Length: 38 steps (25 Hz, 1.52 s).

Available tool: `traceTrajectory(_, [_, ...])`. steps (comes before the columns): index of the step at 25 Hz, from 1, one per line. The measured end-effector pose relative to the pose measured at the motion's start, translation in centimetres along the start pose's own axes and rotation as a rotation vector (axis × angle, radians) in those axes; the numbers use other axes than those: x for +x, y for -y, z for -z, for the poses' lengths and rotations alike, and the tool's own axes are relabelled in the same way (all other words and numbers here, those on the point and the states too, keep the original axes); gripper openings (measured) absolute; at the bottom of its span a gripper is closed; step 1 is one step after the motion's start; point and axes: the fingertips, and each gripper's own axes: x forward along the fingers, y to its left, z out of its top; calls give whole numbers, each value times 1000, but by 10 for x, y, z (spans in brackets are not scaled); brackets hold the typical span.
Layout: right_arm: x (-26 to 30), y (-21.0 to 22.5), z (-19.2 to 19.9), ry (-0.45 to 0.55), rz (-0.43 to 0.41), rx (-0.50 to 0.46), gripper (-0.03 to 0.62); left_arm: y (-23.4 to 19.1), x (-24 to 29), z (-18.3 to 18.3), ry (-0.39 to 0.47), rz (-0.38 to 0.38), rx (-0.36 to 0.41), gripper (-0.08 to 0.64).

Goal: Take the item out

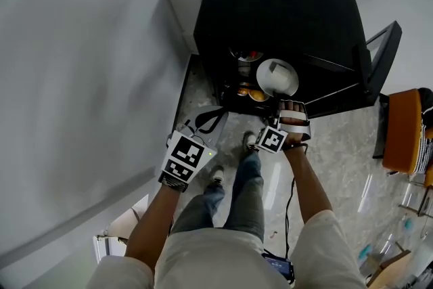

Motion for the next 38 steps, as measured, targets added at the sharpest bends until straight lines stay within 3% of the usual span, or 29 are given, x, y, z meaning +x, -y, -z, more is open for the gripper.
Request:
traceTrajectory(4, [-29, 12, -9, 12, -8, -5, 12, 4, -13, -17, 33, -1, 17, 3])
traceTrajectory(15, [-111, 79, -27, 48, 89, 12, 14, 15, -52, -60, 103, -3, 73, 3])
traceTrajectory(21, [-165, 107, -35, 81, 133, 29, 14, 35, -75, -82, 151, 32, 95, 3])
traceTrajectory(28, [-221, 131, -30, 80, 125, 51, 14, 51, -100, -114, 212, 58, 138, 3])
traceTrajectory(38, [-321, 162, -10, 69, 154, 97, 15, 105, -140, -154, 262, 111, 194, 3])
